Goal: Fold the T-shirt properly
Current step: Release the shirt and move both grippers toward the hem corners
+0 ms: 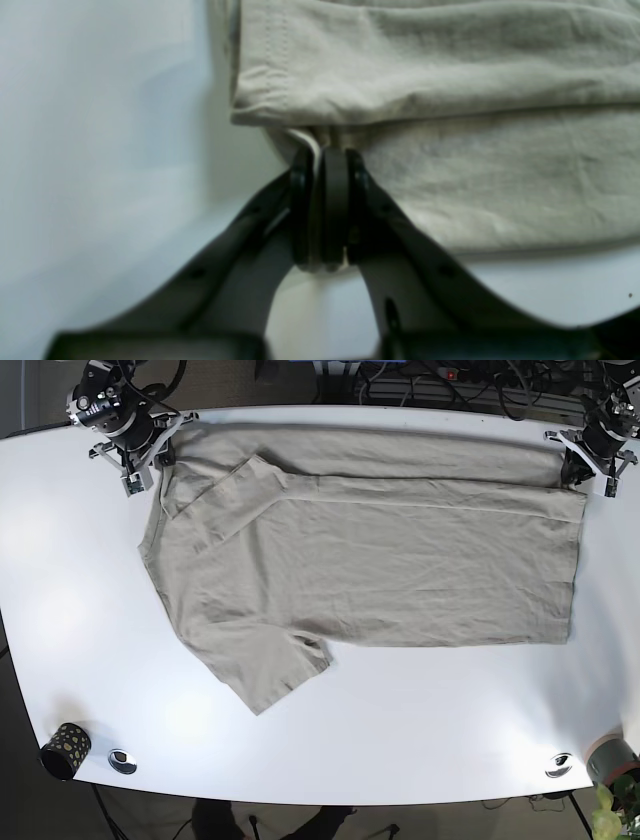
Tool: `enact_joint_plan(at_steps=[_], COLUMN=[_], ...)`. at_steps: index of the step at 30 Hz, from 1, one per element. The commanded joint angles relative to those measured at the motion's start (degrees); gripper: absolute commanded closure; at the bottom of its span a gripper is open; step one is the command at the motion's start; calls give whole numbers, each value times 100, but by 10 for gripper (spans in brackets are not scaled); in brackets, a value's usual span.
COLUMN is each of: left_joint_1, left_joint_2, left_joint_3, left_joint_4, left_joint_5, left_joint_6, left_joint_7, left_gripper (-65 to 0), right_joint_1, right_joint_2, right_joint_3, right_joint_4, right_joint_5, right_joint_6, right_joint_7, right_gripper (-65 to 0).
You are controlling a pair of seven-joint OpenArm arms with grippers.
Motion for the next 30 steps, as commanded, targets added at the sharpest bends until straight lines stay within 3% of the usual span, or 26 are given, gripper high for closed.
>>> enact_joint_plan(at_steps=[1, 4, 6, 8, 16, 22, 30], left_joint_1=[47, 56, 56, 56, -252, -788, -1438], left_joint_2=[-27, -9, -9, -1, 228, 237, 237], left_joint_3=[-41, -41, -50, -94, -454, -498, -480], left_joint_4=[74, 91, 206, 373, 742, 971, 1023], left_joint_5=[28, 28, 28, 28, 11, 28, 37], left_joint_6=[12, 12, 12, 12, 12, 12, 12], left_joint_7=[57, 57, 57, 65, 74, 813, 1103], left_gripper=[-119, -292, -399, -451, -436, -435, -433], right_joint_1=[-27, -106, -106, -98, 465, 984, 1775], right_joint_2=[74, 74, 65, 65, 109, 294, 522], right_joint_3=[41, 59, 138, 164, 173, 138, 129], right_joint_4=[123, 149, 264, 316, 290, 70, -501], right_joint_5=[68, 68, 68, 68, 24, 15, 6], right_joint_6=[-5, -5, -5, -5, -5, -5, -5], right_joint_7=[88, 88, 88, 88, 88, 88, 88], right_gripper=[-212, -361, -404, -409, -409, -409, -409])
